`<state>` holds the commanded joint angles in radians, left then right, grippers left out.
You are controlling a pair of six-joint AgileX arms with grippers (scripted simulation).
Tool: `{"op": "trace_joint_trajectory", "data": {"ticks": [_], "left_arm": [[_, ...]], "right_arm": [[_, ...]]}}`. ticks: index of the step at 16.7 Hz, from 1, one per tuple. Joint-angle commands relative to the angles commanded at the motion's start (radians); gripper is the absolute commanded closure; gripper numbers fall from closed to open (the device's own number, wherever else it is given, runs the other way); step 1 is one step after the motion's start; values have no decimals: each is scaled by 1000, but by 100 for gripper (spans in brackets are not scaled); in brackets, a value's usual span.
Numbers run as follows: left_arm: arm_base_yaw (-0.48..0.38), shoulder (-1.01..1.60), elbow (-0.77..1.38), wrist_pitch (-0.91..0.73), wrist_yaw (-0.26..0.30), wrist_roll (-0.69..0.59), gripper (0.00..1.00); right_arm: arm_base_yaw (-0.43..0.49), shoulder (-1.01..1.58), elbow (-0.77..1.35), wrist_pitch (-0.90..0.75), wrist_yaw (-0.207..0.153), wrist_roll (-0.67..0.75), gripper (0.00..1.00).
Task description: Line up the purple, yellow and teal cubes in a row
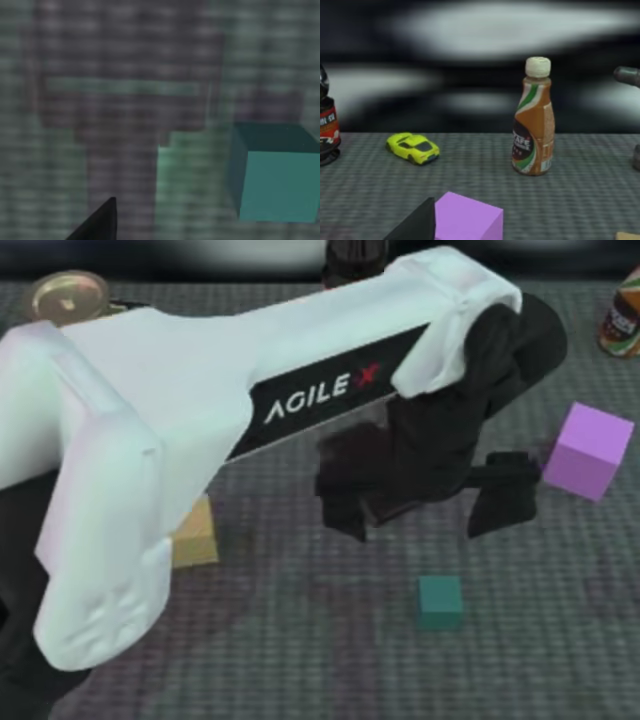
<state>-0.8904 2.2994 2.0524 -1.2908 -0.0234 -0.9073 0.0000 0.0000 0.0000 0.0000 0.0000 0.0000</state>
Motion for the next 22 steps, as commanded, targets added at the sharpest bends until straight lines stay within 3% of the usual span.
{"op": "trace_joint_trajectory", "data": {"ticks": [7,9,11,17,22], "left_arm": [[403,-229,-428,149,18,264,0],[479,-280,-506,183,22,325,0],[514,-306,-541,201,25,355,0],[514,-298,-549,215,24,356,0],[516,-233,-643,377,25,358,0]], "right_arm": [[0,0,0,0,0,0,0],[0,0,0,0,0,0,0],[0,0,0,0,0,0,0],[0,0,0,0,0,0,0],[0,0,0,0,0,0,0]]}}
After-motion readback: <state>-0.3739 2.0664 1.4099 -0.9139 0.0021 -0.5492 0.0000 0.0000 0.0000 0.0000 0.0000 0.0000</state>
